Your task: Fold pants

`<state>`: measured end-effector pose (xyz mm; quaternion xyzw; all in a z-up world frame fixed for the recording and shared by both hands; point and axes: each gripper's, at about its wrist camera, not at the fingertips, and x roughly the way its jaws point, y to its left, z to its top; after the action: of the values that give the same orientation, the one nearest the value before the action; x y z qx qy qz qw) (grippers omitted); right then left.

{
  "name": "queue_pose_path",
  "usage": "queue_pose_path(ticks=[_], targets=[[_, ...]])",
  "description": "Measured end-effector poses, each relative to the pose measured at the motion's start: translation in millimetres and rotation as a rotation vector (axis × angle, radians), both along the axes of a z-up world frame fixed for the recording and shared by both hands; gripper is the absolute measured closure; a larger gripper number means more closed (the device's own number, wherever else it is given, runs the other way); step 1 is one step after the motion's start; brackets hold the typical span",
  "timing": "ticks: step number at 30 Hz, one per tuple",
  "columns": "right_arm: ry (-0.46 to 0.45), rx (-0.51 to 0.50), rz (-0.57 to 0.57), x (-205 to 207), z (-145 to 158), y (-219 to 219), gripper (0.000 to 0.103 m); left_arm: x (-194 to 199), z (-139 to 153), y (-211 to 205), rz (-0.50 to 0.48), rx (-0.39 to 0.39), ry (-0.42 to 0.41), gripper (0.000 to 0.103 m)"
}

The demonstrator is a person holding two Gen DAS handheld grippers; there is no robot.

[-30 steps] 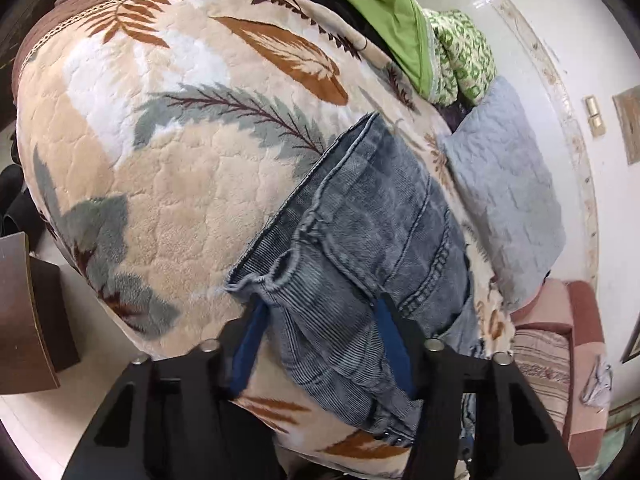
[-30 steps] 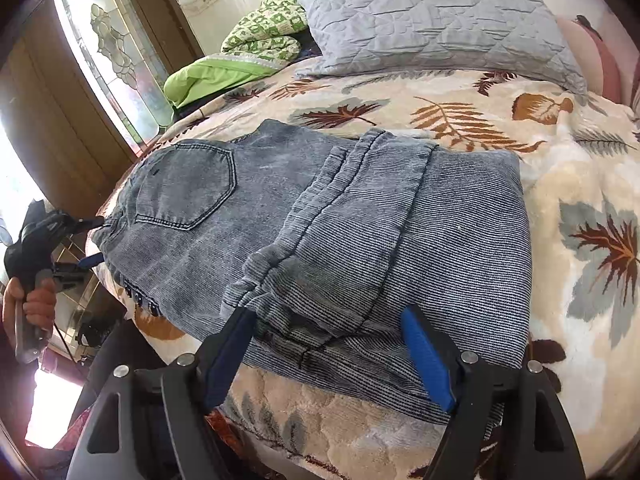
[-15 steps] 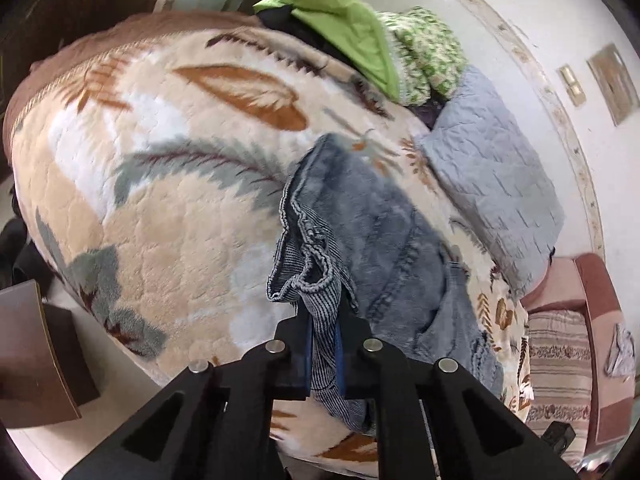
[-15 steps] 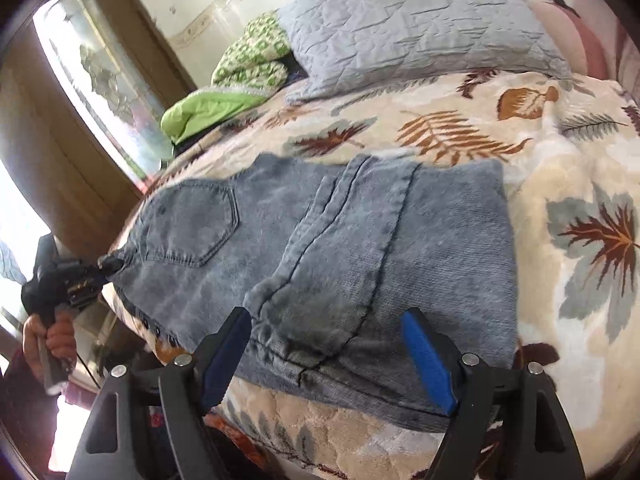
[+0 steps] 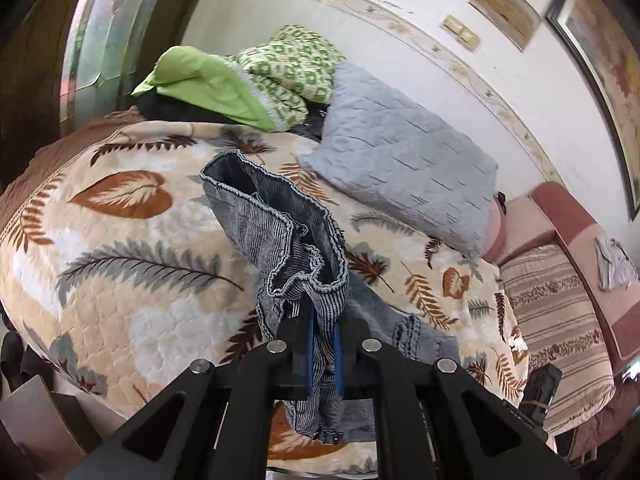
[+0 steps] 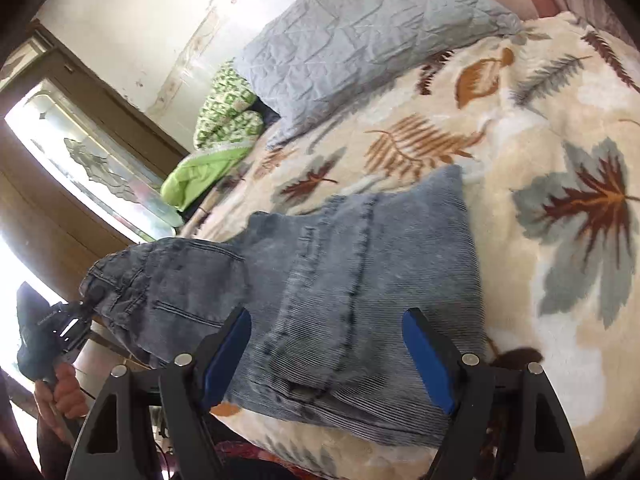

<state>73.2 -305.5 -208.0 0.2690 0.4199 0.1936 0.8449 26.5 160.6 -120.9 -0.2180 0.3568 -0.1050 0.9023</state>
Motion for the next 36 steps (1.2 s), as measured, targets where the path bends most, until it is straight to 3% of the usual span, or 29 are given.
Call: queue_pose_path(ticks=[2, 5, 6, 7, 12, 16, 20, 22, 27, 32, 36], targets=[[-0.062, -0.02, 0.043, 6.2, 10.1, 16.6, 0.026, -1.6, 5.4, -6.4, -0.016, 0.003, -0.003, 0.096], [-0.104, -0.005, 0.138, 22.5, 17.9, 54.2, 0.053, -6.0, 12.9, -16.9, -0.043, 0.018, -0.008, 0.096], [-0.097, -0.013, 0.163, 30.1, 17.5, 71.0, 0.066, -7.8, 16.0, -21.6, -0.055, 0.028, -0.012, 0.096], [-0.092, -0.02, 0.181, 35.0, 16.6, 84.5, 0.071, -9.4, 18.4, -25.4, -0.064, 0.034, -0.014, 0.096], [-0.031, 0.06, 0.251, 52.0, -4.3, 140.8, 0.072, -14.9, 28.5, -47.3, -0.119, 0.054, -0.019, 0.096], [0.075, 0.136, 0.365, 51.0, -32.6, 172.4, 0.072, -17.7, 30.9, -67.7, -0.161, 0.066, -0.012, 0.096], [0.095, 0.112, 0.437, 45.2, -46.4, 181.6, 0.074, -17.5, 26.5, -90.7, -0.208, 0.088, 0.004, 0.096], [0.123, 0.09, 0.43, 48.6, -51.7, 180.9, 0.088, -15.4, 24.8, -100.2, -0.22, 0.099, 0.012, 0.096], [0.065, 0.023, 0.445, 41.4, -56.3, 185.7, 0.095, -8.7, 19.5, -114.3, -0.233, 0.112, 0.035, 0.096], [0.171, 0.146, 0.385, 42.5, -50.9, 149.3, 0.094, -8.2, 20.6, -131.8, -0.269, 0.125, 0.042, 0.096], [0.117, 0.165, 0.245, 37.0, -12.3, 75.6, 0.091, -9.2, 15.5, -162.6, -0.345, 0.141, 0.051, 0.096]])
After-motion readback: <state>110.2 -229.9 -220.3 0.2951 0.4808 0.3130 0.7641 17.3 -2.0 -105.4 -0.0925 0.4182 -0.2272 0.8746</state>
